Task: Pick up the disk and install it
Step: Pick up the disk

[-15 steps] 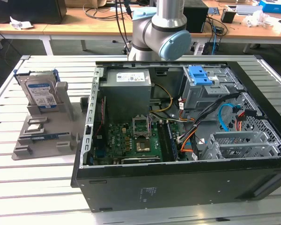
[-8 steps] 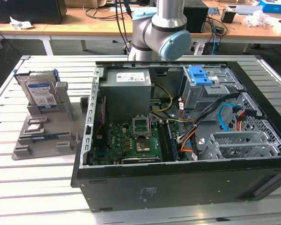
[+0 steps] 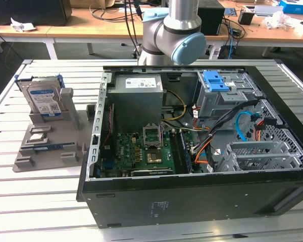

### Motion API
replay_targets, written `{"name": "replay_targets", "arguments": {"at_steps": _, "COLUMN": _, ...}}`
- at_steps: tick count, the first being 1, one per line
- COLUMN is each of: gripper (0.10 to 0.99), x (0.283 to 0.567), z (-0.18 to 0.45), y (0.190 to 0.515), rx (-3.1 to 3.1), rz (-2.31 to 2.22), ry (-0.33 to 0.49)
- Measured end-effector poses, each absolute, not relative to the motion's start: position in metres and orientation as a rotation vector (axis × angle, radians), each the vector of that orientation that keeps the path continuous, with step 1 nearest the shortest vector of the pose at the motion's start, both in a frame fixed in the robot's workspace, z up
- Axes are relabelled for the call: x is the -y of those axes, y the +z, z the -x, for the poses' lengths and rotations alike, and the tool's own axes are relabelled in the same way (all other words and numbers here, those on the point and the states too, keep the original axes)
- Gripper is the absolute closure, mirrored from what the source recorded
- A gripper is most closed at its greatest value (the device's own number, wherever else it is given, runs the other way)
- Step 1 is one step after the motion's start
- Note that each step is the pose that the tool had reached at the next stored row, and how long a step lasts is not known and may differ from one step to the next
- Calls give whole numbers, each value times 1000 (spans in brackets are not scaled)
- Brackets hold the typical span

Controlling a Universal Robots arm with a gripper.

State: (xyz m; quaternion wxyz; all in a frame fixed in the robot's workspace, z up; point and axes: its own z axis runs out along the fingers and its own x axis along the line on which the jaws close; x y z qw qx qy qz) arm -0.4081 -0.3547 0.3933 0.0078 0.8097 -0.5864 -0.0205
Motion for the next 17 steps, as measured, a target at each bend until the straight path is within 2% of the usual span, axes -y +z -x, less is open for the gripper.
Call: {"name": "replay_targets", "arguments": {"at_steps": 17, "gripper": 980, "x": 355, "z": 408, "y": 393, "rx": 1806, "rz": -2548, "ry": -62}}
